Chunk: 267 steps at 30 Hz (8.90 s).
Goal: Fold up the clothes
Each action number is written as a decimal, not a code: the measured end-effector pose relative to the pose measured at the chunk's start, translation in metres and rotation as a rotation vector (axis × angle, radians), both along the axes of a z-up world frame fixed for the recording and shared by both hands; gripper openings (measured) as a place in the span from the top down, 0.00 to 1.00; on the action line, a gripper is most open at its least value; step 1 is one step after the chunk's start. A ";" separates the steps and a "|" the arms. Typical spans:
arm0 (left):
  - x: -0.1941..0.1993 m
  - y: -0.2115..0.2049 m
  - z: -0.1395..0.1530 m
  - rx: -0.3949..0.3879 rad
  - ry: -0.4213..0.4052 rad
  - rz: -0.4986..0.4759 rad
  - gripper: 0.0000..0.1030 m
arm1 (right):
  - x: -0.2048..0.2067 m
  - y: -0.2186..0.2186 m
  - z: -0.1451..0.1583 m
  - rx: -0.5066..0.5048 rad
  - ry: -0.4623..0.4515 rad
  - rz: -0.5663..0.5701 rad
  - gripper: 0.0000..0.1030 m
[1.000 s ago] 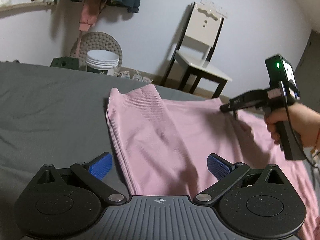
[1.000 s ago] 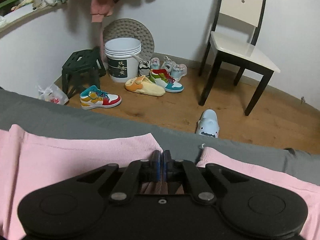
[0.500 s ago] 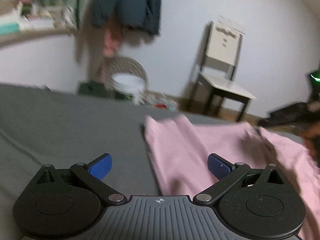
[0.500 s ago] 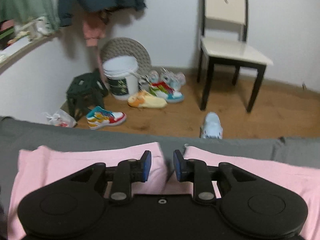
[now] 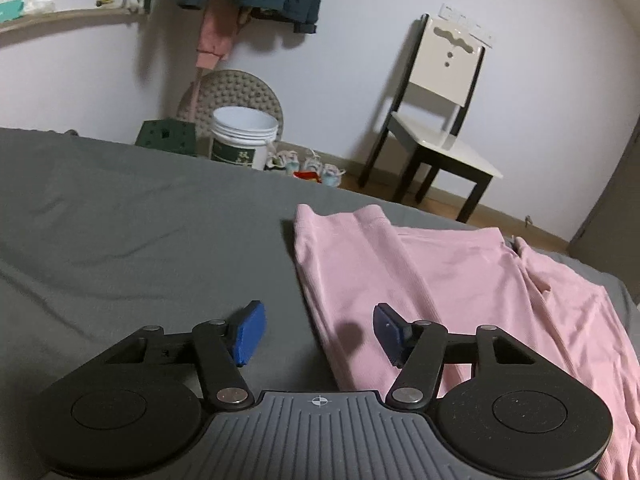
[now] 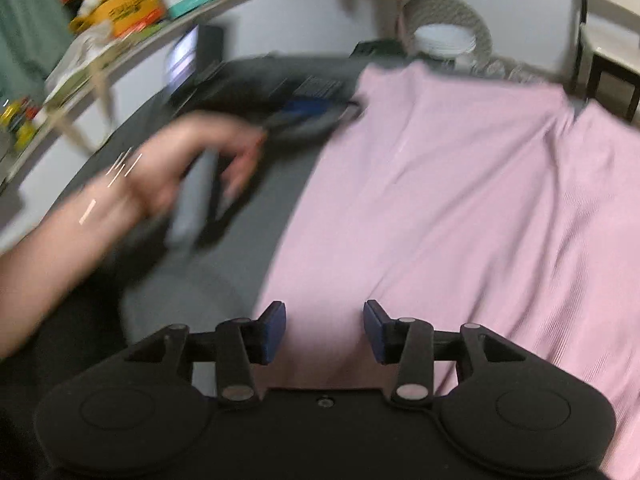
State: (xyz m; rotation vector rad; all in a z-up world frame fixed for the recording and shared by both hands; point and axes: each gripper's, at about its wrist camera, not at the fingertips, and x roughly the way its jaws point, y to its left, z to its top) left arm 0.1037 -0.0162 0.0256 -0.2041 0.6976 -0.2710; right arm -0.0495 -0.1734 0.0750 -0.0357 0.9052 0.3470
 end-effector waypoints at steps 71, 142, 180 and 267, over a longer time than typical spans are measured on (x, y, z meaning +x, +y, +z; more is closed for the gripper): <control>0.028 0.050 0.066 0.053 0.058 0.019 0.17 | -0.159 0.104 -0.059 -0.664 -0.214 0.334 0.50; 0.051 0.083 0.044 0.038 0.116 0.262 0.98 | -0.177 0.107 0.019 -0.147 -0.332 0.294 0.89; 0.040 0.095 -0.004 -0.026 0.251 0.263 0.39 | -0.171 0.040 0.036 0.055 -0.255 0.096 0.89; 0.030 -0.506 0.014 0.153 0.144 -0.450 0.95 | -0.183 -0.153 -0.060 0.694 -0.003 -0.482 0.89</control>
